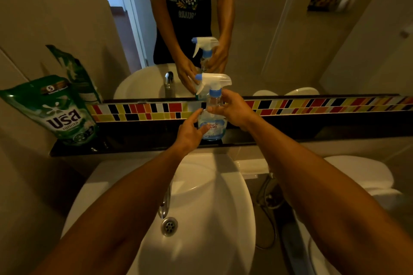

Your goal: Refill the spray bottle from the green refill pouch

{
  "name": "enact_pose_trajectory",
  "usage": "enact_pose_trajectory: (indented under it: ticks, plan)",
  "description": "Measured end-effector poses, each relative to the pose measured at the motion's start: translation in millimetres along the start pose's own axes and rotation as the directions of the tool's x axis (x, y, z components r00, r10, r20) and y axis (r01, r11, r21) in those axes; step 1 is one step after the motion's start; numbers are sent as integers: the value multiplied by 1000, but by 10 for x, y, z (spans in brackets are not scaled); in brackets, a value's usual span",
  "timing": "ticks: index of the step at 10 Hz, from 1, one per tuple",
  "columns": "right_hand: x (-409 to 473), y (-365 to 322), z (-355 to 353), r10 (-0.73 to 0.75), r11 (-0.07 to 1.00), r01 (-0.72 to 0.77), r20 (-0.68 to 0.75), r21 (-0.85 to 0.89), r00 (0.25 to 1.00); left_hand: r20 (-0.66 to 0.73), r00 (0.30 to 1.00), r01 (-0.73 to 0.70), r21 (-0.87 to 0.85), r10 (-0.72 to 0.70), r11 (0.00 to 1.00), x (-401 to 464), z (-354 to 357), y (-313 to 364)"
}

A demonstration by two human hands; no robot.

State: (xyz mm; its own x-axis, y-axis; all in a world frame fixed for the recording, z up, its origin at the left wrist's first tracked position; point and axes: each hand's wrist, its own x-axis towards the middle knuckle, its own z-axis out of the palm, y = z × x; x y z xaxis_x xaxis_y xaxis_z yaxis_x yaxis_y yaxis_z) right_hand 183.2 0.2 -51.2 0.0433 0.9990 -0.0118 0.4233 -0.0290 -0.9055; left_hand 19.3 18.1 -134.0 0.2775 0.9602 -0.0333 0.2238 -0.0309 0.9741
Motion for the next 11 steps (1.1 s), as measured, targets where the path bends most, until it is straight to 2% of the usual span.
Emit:
enact_pose_trajectory:
  ticks: [4, 9, 10, 11]
  plan:
    - [152, 235, -111, -28, 998, 29, -28, 64, 999, -22, 999, 27, -121, -30, 992, 201, 240, -80]
    - [38, 250, -73, -1, 992, 9, -58, 123, 998, 30, 995, 97, -172, -94, 980, 178, 231, -77]
    - [-48, 239, -47, 13, 988, 3, -107, 156, 994, -2, 996, 89, -110, -89, 990, 16, 150, 95]
    - [-198, 188, -3, 15, 992, 16, -250, 124, 968, -53, 995, 86, 71, -82, 994, -144, -21, 221]
